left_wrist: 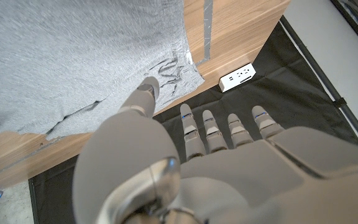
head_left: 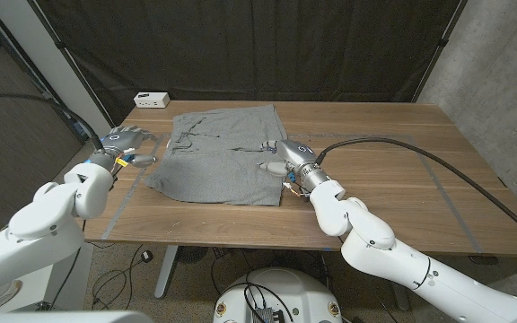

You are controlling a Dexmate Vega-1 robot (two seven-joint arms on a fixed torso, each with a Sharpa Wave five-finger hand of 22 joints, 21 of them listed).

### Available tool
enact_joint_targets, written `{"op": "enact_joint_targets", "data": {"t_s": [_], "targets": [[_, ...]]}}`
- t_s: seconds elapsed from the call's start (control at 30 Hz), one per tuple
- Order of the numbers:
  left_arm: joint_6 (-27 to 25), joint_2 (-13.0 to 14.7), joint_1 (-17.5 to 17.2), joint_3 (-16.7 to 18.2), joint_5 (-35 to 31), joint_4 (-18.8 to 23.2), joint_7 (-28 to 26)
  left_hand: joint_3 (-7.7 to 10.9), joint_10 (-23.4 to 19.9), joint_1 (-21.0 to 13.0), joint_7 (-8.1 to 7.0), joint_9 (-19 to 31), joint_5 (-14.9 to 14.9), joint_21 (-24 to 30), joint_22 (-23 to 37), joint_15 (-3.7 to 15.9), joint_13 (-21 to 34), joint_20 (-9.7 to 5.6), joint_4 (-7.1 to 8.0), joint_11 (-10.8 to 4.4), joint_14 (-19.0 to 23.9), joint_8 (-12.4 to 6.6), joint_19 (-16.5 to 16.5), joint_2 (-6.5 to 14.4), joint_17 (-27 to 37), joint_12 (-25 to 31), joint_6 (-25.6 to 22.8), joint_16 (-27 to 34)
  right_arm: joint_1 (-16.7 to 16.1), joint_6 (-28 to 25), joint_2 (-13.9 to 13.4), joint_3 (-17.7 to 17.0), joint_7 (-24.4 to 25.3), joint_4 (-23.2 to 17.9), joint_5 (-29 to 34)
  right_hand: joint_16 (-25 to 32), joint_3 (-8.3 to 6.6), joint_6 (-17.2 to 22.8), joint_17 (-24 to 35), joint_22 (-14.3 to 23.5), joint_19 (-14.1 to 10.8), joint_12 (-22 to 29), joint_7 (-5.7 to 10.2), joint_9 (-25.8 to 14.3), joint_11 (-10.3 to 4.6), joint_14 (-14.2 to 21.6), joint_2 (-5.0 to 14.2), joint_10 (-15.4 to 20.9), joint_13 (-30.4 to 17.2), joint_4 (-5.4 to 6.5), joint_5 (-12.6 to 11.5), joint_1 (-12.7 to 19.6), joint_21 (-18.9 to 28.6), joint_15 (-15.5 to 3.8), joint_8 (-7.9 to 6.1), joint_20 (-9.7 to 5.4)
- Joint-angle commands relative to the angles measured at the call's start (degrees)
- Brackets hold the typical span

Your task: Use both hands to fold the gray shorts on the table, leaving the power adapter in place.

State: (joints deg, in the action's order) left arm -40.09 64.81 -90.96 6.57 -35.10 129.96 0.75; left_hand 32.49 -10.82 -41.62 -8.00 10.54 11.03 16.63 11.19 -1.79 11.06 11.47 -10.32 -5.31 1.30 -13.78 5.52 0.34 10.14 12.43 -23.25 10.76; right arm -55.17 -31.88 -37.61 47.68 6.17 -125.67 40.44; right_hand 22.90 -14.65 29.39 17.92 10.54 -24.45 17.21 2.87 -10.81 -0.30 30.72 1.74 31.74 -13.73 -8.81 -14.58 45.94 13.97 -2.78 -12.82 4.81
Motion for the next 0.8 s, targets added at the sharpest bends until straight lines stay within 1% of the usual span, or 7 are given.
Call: {"op": "enact_joint_targets", "data": {"t_s": [0.03,0.2,0.4,0.47,0.53,0.67,0.8], "targets": [[-4.7,1.5,-0.9,-1.3,-2.2,1.5,2.7,-0.51,0.6,-1.6,-0.38,0.3,0.4,-0.3,0.0,-0.18,0.1,0.56,-0.04,0.26,-1.1,-0.28,-0.3,-0.2,0.1,-0.1,-0.9,-0.3,-0.2,1.3,0.3,0.6,-2.5,0.5,1.0,0.5,0.11,0.6,0.5,0.3,-0.3,0.5,0.28,-0.2,-0.13,0.3,-0.08,0.2,-0.4,-0.39,-0.5,1.2,-0.2,-5.88,-0.08,-0.53],[-6.9,2.9,-0.7,-2.4,-2.8,1.8,4.0,-0.72,1.1,-3.0,-1.08,0.4,0.5,-0.4,0.0,-0.08,0.1,0.63,0.09,0.42,-1.9,-0.07,-0.7,-0.3,0.1,-0.3,-1.1,-0.4,-0.3,0.1,0.3,1.4,-3.7,0.3,3.2,0.7,0.04,0.6,1.1,0.4,-0.2,0.5,0.80,-0.2,-0.83,-0.2,-0.09,-0.4,-0.6,-0.76,-1.0,2.6,-0.3,-6.30,0.13,-0.76],[-10.0,4.7,-0.6,-3.9,-3.2,2.5,5.1,-1.18,1.9,-4.4,-1.83,0.4,0.5,-0.6,0.0,-0.25,0.1,0.71,0.33,0.81,-3.6,0.28,-0.7,-0.4,0.1,-0.5,-1.1,-0.7,-0.6,-0.9,0.5,2.3,-5.1,-0.1,5.7,1.0,-0.75,0.5,2.3,0.4,0.0,0.7,1.64,-0.2,-1.76,-1.2,0.54,-1.1,-1.0,-1.42,-2.2,6.9,-0.4,-7.13,0.56,-1.45],[-10.5,5.1,-1.0,-3.8,-2.9,2.6,5.3,-1.67,2.3,-5.0,-3.18,0.5,0.6,-0.8,0.0,-0.18,0.1,0.74,0.54,0.98,-4.2,0.33,-0.7,-0.6,0.0,-0.6,-1.7,-0.6,-0.8,-0.9,0.4,2.3,-6.0,-0.3,5.6,1.1,-0.85,0.5,2.6,0.4,0.0,0.8,1.95,-0.2,-2.08,-1.3,0.69,-1.2,-1.1,-1.42,-2.3,7.6,-0.4,-7.24,0.64,-1.59],[-11.2,5.6,-1.4,-3.9,-3.0,2.8,5.4,-2.15,2.8,-5.4,-4.15,0.5,0.6,-0.9,0.0,-0.09,0.2,0.75,0.67,1.08,-4.8,0.44,-0.7,-0.9,0.0,-0.7,-1.9,-0.7,-1.2,-0.5,0.3,2.0,-6.4,-0.6,4.9,1.3,-0.67,0.4,2.8,0.4,0.0,0.8,2.19,-0.2,-2.18,-1.4,0.55,-1.3,-1.1,-1.26,-2.4,7.9,-0.5,-7.27,0.72,-1.68],[-13.2,6.9,-1.4,-5.3,-2.9,3.0,6.0,-3.13,3.6,-6.1,-4.51,0.5,0.9,-1.3,0.0,0.68,0.2,0.70,0.95,0.93,-7.6,0.47,-0.4,-1.4,0.0,-0.8,-3.0,-1.1,-1.9,-1.1,0.5,2.3,-6.7,-0.8,5.8,1.5,0.16,0.3,3.3,0.4,0.1,1.0,2.07,-0.3,-2.31,-1.8,-0.03,-1.3,-1.3,-0.57,-2.4,7.3,-0.5,-7.17,0.86,-1.65],[-14.6,7.8,-1.4,-6.7,-2.5,3.2,5.4,-3.57,3.8,-6.7,-4.53,0.6,1.1,-1.5,0.0,1.00,0.2,0.60,1.12,0.88,-8.0,0.11,-0.3,-1.3,-0.1,-0.7,-4.7,-0.8,-2.2,-1.4,0.7,2.4,-7.7,-1.0,5.9,1.8,0.75,0.3,3.9,0.4,0.3,1.2,1.94,-0.3,-2.04,-1.9,-0.24,-1.3,-1.5,-0.16,-2.5,7.1,-0.6,-7.11,0.98,-1.58]]}}
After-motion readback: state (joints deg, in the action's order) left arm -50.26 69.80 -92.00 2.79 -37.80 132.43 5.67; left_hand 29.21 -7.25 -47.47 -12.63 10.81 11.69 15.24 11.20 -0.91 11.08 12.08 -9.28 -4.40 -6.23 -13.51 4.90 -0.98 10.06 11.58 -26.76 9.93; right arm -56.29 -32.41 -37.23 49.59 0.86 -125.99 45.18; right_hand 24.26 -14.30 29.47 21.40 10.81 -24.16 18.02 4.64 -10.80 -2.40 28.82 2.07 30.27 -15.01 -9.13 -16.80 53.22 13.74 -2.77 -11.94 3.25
